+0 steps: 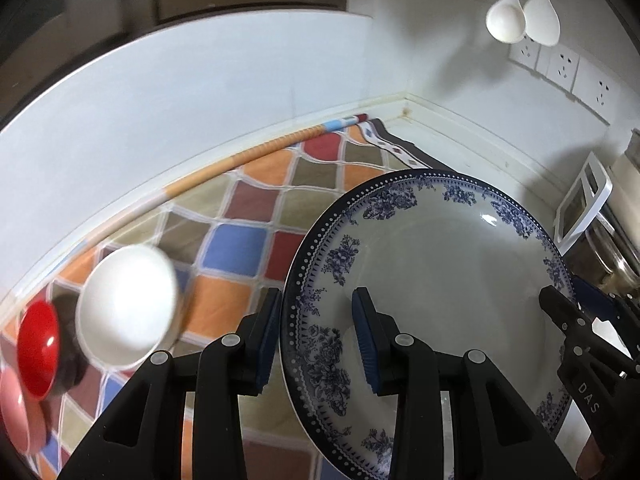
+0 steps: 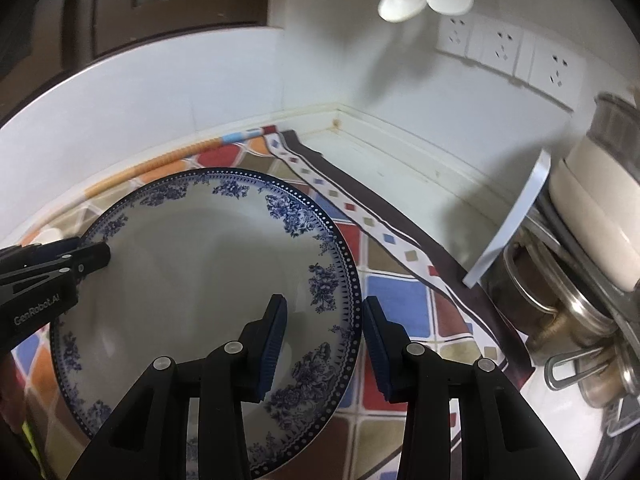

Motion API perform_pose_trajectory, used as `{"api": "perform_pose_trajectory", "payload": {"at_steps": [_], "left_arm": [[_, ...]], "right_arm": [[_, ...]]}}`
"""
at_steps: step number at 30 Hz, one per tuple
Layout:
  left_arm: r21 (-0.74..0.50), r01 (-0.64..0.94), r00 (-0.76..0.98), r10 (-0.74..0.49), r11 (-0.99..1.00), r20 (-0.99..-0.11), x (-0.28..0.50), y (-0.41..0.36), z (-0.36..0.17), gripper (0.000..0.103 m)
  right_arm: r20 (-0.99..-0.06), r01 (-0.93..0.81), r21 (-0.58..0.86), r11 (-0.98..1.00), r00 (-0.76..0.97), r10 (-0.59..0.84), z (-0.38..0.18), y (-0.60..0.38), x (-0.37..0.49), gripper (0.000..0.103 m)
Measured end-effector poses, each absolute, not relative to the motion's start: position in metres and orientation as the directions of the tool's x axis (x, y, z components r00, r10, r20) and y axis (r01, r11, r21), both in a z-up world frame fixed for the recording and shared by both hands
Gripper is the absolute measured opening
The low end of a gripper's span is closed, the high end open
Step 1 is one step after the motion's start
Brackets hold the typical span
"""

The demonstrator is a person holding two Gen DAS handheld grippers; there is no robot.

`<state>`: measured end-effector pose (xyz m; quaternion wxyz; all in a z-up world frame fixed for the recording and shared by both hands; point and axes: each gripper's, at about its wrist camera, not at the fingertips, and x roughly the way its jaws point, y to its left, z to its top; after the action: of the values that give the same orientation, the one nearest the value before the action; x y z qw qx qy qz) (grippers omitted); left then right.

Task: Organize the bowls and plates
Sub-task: 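Carry the blue-rimmed plate with both grippers toward the green plate, then lower the blue-rimmed plate onto the green plate and open both grippers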

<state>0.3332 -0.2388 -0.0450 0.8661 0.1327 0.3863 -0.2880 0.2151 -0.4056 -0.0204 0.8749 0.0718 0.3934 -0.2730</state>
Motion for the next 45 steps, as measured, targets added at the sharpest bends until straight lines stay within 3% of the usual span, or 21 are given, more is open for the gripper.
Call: {"api": "perform_pose_trajectory", "payload": {"at_steps": [30, 45], "left_arm": [[-0.04, 0.267, 0.637, -0.208, 0.963, -0.743, 0.283, -0.015, -0.021, 0.036], [-0.047, 0.103, 0.638, -0.102, 0.994, -0.763, 0.255, 0.072, -0.034, 0.036]], "right_arm": [[-0.705, 0.174, -0.094, 0.98, 0.683, -0.189, 0.006, -0.234, 0.207, 0.04], [-0.718, -0.001, -0.086, 0.996, 0.693, -0.061, -0.002, -0.15, 0.21, 0.04]]}}
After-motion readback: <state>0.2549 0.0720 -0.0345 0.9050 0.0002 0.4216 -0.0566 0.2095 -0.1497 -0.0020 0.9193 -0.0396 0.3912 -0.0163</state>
